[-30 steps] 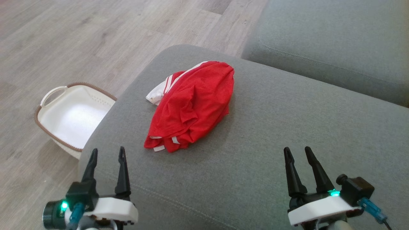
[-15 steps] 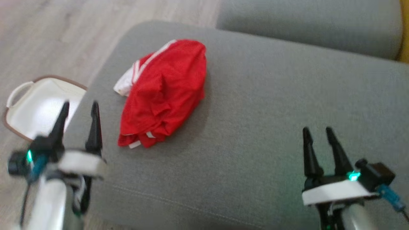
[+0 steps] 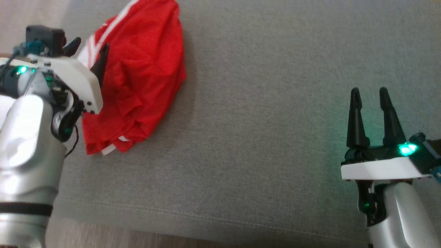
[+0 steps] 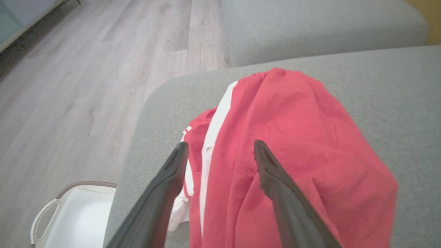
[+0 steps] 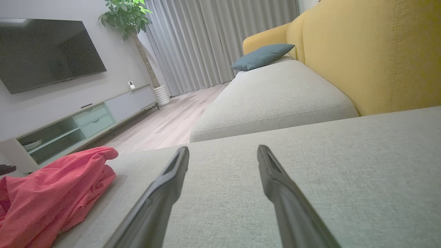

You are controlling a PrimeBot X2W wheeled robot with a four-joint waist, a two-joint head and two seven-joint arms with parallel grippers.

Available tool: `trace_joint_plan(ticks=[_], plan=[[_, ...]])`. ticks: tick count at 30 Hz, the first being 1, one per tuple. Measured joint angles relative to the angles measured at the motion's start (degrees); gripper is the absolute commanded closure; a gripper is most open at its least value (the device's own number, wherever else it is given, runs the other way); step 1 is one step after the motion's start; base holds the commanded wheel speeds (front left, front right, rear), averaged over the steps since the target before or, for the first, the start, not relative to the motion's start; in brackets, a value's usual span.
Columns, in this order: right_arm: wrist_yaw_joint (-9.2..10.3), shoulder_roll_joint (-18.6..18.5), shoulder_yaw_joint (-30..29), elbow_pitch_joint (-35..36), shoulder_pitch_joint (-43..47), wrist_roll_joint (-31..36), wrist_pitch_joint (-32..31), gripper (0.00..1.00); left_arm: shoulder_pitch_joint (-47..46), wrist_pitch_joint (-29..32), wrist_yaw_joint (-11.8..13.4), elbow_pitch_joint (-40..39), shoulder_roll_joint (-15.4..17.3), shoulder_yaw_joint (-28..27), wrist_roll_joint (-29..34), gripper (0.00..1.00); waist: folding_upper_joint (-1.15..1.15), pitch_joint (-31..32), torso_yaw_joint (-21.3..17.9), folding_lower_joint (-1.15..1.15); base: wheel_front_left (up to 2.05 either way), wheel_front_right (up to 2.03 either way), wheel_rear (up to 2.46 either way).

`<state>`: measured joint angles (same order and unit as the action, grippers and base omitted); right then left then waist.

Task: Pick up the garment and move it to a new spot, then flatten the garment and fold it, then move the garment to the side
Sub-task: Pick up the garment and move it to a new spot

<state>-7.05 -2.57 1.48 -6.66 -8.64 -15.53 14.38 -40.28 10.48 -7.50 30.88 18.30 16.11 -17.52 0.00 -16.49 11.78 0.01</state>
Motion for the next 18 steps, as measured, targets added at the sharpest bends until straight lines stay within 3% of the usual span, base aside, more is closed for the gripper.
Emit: trace_joint_plan(ticks=[8, 13, 14, 18], plan=[[0.0, 0.0, 0.1, 1.4, -1.9, 0.1, 0.0, 0.0, -7.7, 5.6, -0.1, 9.0, 6.0, 10.5, -8.6, 0.0, 0.0, -5.3, -3.8, -0.01, 0.0, 0.0, 0.0], [0.0, 0.0, -0.1, 1.5, -2.6, 0.2, 0.0, 0.0, -10.7, 6.6, -0.1, 13.0, 6.7, 14.9, -13.6, 0.04, 0.0, -7.1, -5.2, -0.01, 0.0, 0.0, 0.0], [0.0, 0.0, -0.1, 1.6, -2.8, 0.3, 0.0, 0.0, -10.9, 6.6, -0.1, 13.7, 6.7, 15.4, -14.3, 1.0, 0.0, -7.3, -5.3, -0.01, 0.0, 0.0, 0.0], [0.0, 0.0, -0.3, 1.6, -2.8, 0.2, 0.0, 0.0, -11.9, 2.6, -0.1, 16.6, 6.7, 15.7, -15.1, 1.0, 0.0, -7.0, -5.4, -0.01, 0.0, 0.0, 0.0]])
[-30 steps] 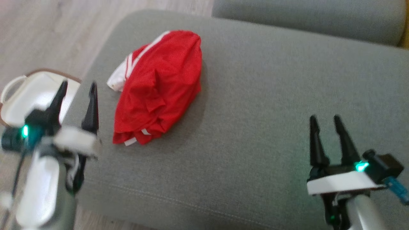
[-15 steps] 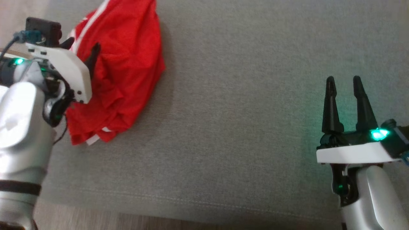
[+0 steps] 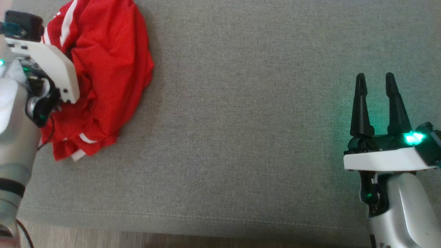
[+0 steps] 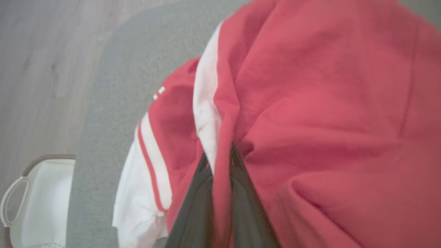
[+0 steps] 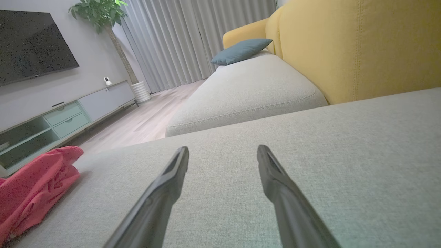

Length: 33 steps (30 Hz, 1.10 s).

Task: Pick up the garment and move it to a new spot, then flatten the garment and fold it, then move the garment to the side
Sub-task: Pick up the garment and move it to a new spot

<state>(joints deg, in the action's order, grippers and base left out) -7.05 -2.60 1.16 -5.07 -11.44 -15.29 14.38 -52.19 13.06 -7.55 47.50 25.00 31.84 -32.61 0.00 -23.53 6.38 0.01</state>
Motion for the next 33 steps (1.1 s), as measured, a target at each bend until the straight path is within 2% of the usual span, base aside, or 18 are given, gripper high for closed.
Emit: trace_joint_plan(ticks=[4, 10, 17, 23, 29, 33], plan=[[0.0, 0.0, 0.3, -0.5, 0.0, -0.2, 0.0, 0.0, -2.2, -5.7, 0.1, 1.6, 0.1, -0.2, 1.2, 1.0, 0.0, 1.6, 0.1, 0.0, 0.0, 0.0, 0.0], [0.0, 0.0, 0.5, -1.6, 0.5, -1.5, 0.0, 0.0, -3.3, -10.4, 0.2, 1.9, 0.8, -0.6, 1.3, 1.0, 0.0, 5.7, 0.5, 0.0, 0.0, 0.0, 0.0], [0.0, 0.0, 1.2, -2.6, 3.1, -3.2, 0.0, 0.0, -3.2, -15.8, 2.5, -3.1, 1.8, -1.7, 1.3, 1.0, 0.0, 11.0, 1.3, 0.0, 0.0, 0.0, 0.0], [0.0, 0.0, 2.0, -3.1, 4.1, -3.9, 0.0, 0.0, -2.7, -16.6, 4.3, -8.7, 2.0, -2.5, 1.3, 1.0, 0.0, 14.3, 1.5, -0.01, 0.0, 0.0, 0.0], [0.0, 0.0, 2.2, -3.1, 4.1, -4.4, 0.0, 0.0, 1.4, -16.1, 7.7, -13.3, 3.7, -3.2, 1.1, 1.0, 0.0, 16.4, 0.7, -0.01, 0.0, 0.0, 0.0], [0.0, 0.0, 2.4, -3.1, 4.4, -4.4, 0.0, 0.0, 2.4, -16.1, 8.6, -17.0, 4.0, -3.2, 0.6, 1.0, 0.0, 16.9, 0.1, -0.01, 0.0, 0.0, 0.0]])
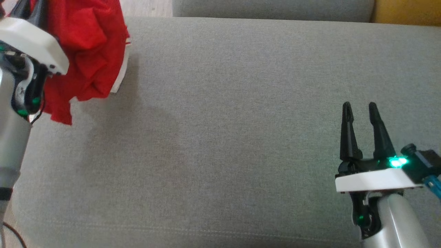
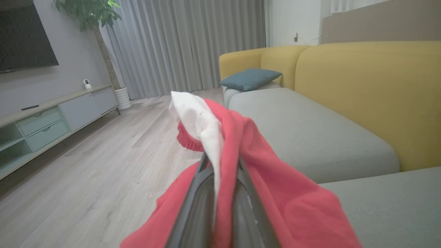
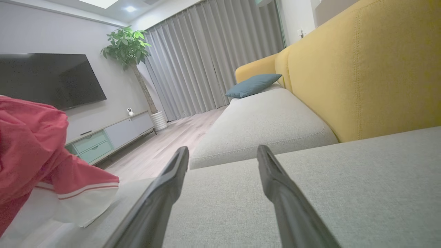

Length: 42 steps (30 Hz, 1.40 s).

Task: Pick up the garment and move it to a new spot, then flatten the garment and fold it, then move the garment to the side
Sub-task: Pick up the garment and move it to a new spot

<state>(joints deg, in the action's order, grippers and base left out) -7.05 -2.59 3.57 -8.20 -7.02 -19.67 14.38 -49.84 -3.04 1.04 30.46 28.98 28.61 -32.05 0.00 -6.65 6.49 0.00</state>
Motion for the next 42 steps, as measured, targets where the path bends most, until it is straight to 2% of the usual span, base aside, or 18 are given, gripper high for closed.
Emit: trace_joint_plan(ticks=[8, 14, 15, 20, 27, 31, 36, 37, 38, 39, 42], plan=[[0.0, 0.0, 0.4, 0.0, 1.0, -0.5, 0.0, 0.0, 1.3, 0.5, 0.8, -9.9, -0.7, 0.5, -0.9, 1.0, 0.0, 1.3, -1.3, 0.0, 0.0, 0.0, 0.0], [0.0, 0.0, 1.4, 0.4, 1.0, -1.1, 0.0, 0.0, 1.3, 3.7, 2.1, -18.7, -5.9, 3.1, -2.2, 1.0, 0.0, 2.2, -4.2, 0.0, 0.0, 0.0, 0.0], [0.0, 0.0, 1.6, 1.0, 0.9, -1.5, 0.0, 0.0, 1.0, 4.6, 2.6, -20.5, -7.6, 4.2, -2.4, 1.0, 0.0, 2.2, -5.4, 0.0, 0.0, 0.0, 0.0], [0.0, 0.0, 1.4, 3.0, 0.4, -2.2, 0.0, 0.0, 0.1, 6.0, 4.0, -23.1, -11.6, 6.4, -2.4, 1.0, 0.0, 1.6, -9.4, 0.0, 0.0, 0.0, 0.0], [0.0, 0.0, 1.5, 5.1, -1.0, -3.0, 0.0, 0.0, 0.5, 4.3, 5.1, -19.4, -15.1, 9.0, -2.4, 1.0, 0.0, -0.5, -16.4, 0.0, 0.0, 0.0, 0.0], [0.0, 0.0, 1.7, 5.9, -1.2, -3.6, 0.0, 0.0, 2.1, 1.5, 4.9, -12.9, -15.9, 10.4, -1.8, 1.0, 0.0, -2.1, -20.3, 0.0, 0.0, 0.0, 0.0], [0.0, 0.0, 2.0, 6.4, -1.3, -4.1, 0.0, 0.0, 3.4, -2.3, 3.4, -2.9, -16.4, 13.4, 1.1, 1.0, 0.0, -4.8, -24.3, 0.0, 0.0, 0.0, 0.0], [0.0, 0.0, 2.1, 6.4, -1.5, -4.2, 0.0, 0.0, 3.4, -3.0, 3.4, -0.8, -16.4, 13.7, 1.6, 0.85, 0.0, -5.4, -24.9, 0.0, 0.0, 0.0, 0.0], [0.0, 0.0, 2.2, 6.4, -1.7, -4.3, 0.0, 0.0, 3.4, -3.8, 3.3, 1.1, -16.4, 13.9, 1.9, 0.21, 0.0, -6.0, -25.4, 0.0, 0.0, 0.0, 0.0], [0.0, 0.0, 2.2, 6.4, -1.9, -4.5, 0.0, 0.0, 3.4, -4.7, 3.0, 2.8, -16.4, 14.0, 2.3, 0.0, 0.0, -6.5, -25.8, 0.0, 0.0, 0.0, 0.0], [0.0, 0.0, 1.8, 6.4, -2.0, -4.5, 0.0, 0.0, 3.4, -6.3, 2.6, 5.4, -16.8, 14.1, 2.5, 0.0, 0.0, -7.4, -26.1, 0.0, 0.0, 0.0, 0.0]])
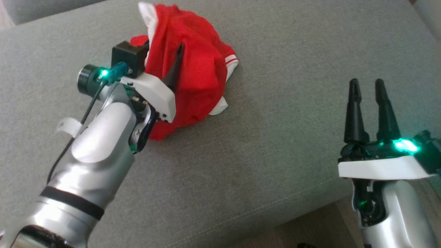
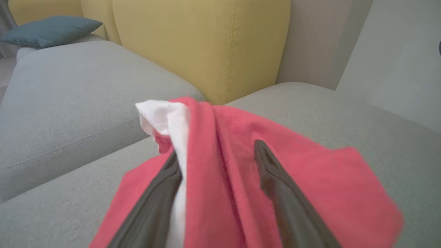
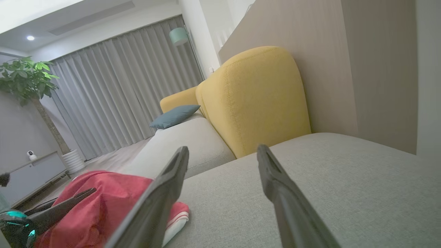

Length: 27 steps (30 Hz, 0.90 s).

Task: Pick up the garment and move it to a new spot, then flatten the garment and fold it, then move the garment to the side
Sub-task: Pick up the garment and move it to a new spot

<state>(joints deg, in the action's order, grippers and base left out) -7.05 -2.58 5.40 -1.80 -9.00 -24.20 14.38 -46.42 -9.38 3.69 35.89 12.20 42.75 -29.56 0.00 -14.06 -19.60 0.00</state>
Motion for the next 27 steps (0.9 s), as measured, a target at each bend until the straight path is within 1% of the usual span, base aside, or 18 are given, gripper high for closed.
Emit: trace_joint_plan(ticks=[2, 6, 7, 12, 19, 23, 25, 27], plan=[[0.0, 0.0, -0.7, -0.1, 0.0, 0.1, 0.0, 0.0, -0.1, -2.0, -0.3, 2.0, -0.8, 0.0, 0.0, 0.0, 0.0, -0.3, 1.0, 0.0, 0.0, 0.0, 0.0], [0.0, 0.0, -2.1, -0.6, 0.0, 1.2, 0.0, 0.0, -0.2, -4.1, -0.6, 2.5, -1.4, -0.4, 0.3, 0.0, 0.0, 0.4, 3.9, 0.0, 0.0, 0.0, 0.0], [0.0, 0.0, -2.8, -0.9, 0.0, 1.7, 0.0, 0.0, -0.2, -4.4, -0.3, 1.9, -1.2, -0.9, 0.9, 0.0, 0.0, 0.9, 5.6, 0.0, 0.0, 0.0, 0.0], [0.0, 0.0, -3.5, -1.9, 0.2, 3.5, 0.0, 0.0, 1.7, -4.9, 1.4, -3.3, 0.2, -2.5, 2.1, 0.0, 0.0, 2.6, 10.5, 0.0, 0.0, 0.0, 0.0], [0.0, 0.0, -3.9, -2.7, 1.8, 5.4, 0.0, 0.0, 13.7, -4.9, 5.3, -13.0, 3.7, -5.2, 4.3, 0.0, 0.0, 5.7, 17.2, 0.0, 0.0, 0.0, 0.0], [0.0, 0.0, -4.1, -3.3, 4.0, 6.2, 0.0, 0.0, 21.4, -4.9, 7.3, -17.8, 3.9, -6.8, 4.4, 0.0, 0.0, 7.7, 20.1, 0.0, 0.0, 0.0, 0.0], [0.0, 0.0, -4.3, -3.4, 4.4, 6.3, 0.0, 0.0, 24.8, -4.9, 8.5, -20.0, 3.6, -7.4, 4.9, 0.0, 0.0, 8.7, 21.1, 0.0, 0.0, 0.0, 0.0], [0.0, 0.0, -4.5, -3.5, 4.9, 6.6, 0.0, 0.0, 27.6, -4.9, 9.1, -21.7, 3.1, -8.3, 5.8, 0.0, 0.0, 9.5, 21.8, 0.0, 0.0, 0.0, 0.0]])
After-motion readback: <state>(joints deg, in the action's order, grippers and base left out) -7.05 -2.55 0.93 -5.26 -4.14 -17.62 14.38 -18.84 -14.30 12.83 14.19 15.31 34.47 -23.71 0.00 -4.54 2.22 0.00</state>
